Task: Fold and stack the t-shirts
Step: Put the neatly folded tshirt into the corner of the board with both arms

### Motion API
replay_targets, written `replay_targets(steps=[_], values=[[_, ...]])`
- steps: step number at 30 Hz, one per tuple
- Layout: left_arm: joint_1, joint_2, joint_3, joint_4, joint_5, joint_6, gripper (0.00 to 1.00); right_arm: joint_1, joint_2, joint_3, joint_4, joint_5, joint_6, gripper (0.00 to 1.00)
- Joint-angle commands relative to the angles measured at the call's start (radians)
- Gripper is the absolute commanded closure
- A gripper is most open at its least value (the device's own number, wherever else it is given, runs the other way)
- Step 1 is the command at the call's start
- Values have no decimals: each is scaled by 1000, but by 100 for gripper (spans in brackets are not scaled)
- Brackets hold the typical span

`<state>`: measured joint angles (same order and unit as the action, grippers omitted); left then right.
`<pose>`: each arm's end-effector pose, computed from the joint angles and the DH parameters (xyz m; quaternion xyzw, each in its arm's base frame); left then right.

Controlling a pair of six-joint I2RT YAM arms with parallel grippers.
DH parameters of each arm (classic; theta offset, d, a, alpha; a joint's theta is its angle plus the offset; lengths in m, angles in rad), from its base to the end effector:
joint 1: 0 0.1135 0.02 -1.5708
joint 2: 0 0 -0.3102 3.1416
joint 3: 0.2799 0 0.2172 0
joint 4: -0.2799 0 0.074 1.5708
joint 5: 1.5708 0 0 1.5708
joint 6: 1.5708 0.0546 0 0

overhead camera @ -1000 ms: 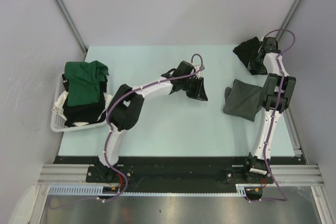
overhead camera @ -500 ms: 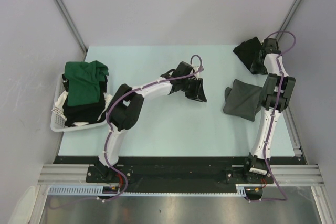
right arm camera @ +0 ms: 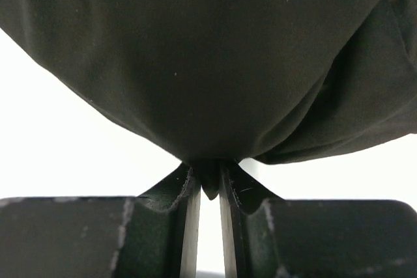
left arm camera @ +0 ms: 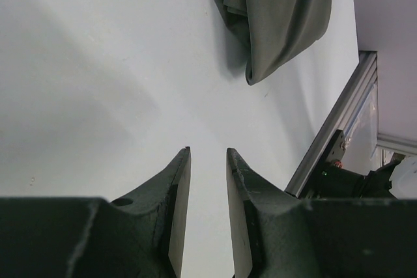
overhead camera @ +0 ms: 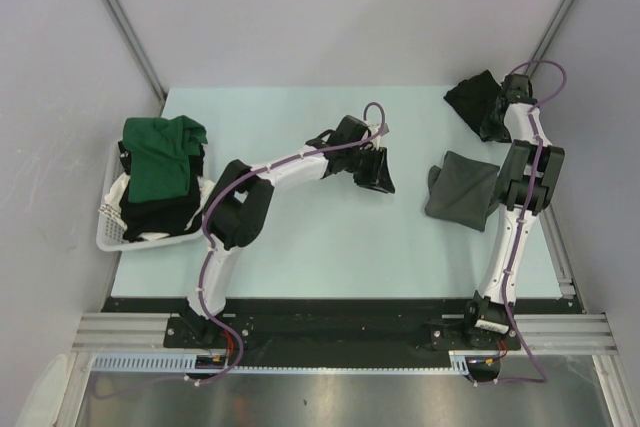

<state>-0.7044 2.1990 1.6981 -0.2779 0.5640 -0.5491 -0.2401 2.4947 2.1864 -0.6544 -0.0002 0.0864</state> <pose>0.3619 -0.3459 0.2325 0.1758 0.8752 -0.4252 0.1495 0.5421 -0.1327 0.1887 0.1550 0.9415 -0.0229 0.2985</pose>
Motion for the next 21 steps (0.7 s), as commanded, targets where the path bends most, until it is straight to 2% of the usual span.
replay_targets(steps=[1, 13, 21], values=[[6, -15, 35, 31, 39, 2, 67, -5, -56, -94, -4, 0, 15, 80], [-4, -25, 3, 118, 82, -43, 66, 4, -210, -364, 32, 34, 36, 80], [-56, 102, 64, 212, 132, -158, 66, 19, -229, -386, 42, 28, 38, 80]])
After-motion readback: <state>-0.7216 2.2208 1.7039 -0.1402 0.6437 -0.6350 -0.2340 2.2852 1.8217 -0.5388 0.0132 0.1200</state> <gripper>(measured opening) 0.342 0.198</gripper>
